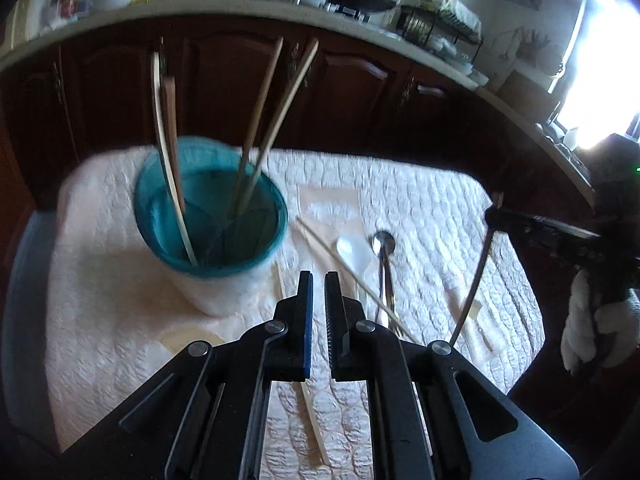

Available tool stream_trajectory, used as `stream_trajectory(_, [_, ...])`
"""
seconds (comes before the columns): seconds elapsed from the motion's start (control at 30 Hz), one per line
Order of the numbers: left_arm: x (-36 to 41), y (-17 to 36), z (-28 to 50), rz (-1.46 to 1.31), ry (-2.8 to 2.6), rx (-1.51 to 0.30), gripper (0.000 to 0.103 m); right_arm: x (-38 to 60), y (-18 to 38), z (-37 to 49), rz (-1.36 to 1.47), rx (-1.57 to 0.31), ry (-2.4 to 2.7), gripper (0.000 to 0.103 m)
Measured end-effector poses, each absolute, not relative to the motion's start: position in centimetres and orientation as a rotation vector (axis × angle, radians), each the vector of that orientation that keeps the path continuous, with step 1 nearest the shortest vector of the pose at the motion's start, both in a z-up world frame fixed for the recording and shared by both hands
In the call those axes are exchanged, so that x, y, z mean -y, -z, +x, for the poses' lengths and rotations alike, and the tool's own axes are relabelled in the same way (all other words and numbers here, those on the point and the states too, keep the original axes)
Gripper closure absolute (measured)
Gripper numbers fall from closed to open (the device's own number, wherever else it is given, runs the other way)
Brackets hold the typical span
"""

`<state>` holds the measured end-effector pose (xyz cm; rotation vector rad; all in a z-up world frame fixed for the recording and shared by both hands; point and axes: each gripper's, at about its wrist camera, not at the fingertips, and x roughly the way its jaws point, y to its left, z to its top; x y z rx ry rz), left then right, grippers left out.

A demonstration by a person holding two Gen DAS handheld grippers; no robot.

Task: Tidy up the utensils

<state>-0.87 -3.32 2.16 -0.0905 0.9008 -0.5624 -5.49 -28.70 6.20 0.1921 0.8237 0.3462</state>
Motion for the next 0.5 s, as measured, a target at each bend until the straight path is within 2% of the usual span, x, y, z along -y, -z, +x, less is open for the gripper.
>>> stream_trajectory(0.1, [4.7, 0.1, -0.4, -0.052, 0.527, -0.943, 0.091, 28.8, -6.1, -5.5, 0.191, -0.823, -0.346, 0.096])
stream_trajectory(0.17, [6.1, 1.8, 0.0, -0.015, 0.499, -0.964, 0.077, 29.0, -6.0, -5.5, 0.197, -0.823, -0.347, 0.096])
stream_trajectory(0.27, [7.9, 4.5, 0.8, 0.039, 0.473, -1.009, 0.073, 29.4, -5.9, -5.5, 0.206, -0.824, -0.347, 0.096])
stream_trajectory(0.5, [10.4, 9.4, 3.6, 0.106, 0.344, -1.081, 0.073, 30.5, -5.5, -5.6, 0.248, -0.822, -0.345, 0.096])
